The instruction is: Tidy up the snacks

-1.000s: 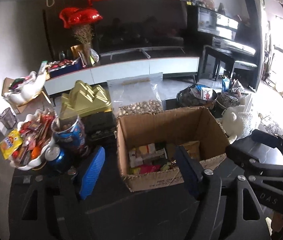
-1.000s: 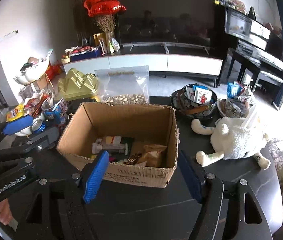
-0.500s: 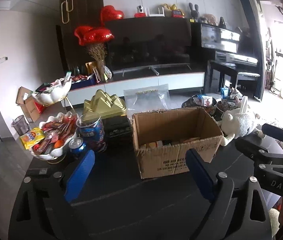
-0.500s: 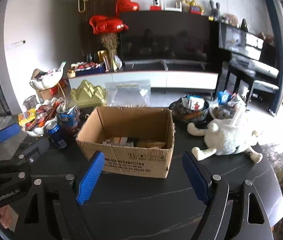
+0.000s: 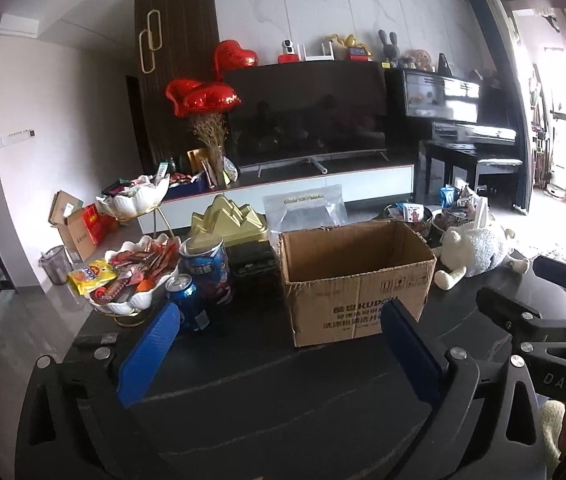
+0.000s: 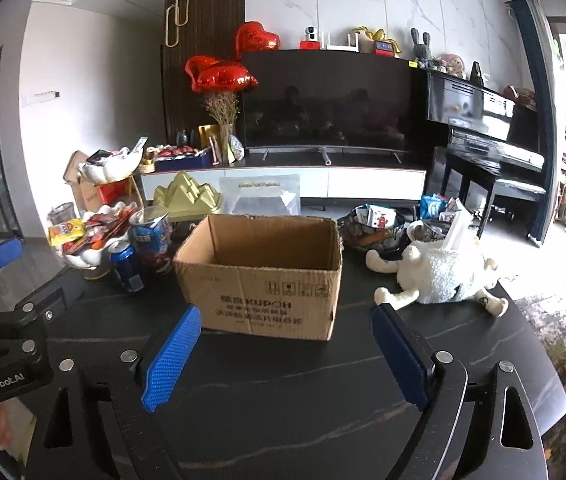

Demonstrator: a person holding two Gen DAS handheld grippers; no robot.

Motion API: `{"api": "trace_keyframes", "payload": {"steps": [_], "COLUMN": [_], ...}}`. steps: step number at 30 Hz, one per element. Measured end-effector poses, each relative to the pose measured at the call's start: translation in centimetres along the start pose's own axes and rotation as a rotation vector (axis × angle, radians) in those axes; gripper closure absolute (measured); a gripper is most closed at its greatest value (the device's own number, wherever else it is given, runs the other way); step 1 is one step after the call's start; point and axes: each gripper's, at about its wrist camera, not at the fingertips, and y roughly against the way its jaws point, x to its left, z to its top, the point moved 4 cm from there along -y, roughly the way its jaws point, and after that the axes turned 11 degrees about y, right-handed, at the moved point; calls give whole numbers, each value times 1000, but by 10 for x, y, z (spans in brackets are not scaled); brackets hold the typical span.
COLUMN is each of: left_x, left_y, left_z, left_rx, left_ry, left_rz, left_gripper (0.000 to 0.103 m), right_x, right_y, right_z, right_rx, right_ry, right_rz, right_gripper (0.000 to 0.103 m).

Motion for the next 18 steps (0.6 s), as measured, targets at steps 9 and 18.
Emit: {"api": "trace_keyframes", "payload": {"steps": [9,18], "left_x": [2,-1], "left_y": [16,34], "left_z": [-9,-7], "left_rx": [-1,-45], "left_ry": [20,13], "left_rz": [-23,-43], "left_gripper": [0,0], "right_x": [4,7], "right_y": [25,44], "right_z": [-7,-5], "right_rx": [-41,-80], "right_ry": [21,25], "right_rz": [-18,-13], "right_gripper": [14,14]}}
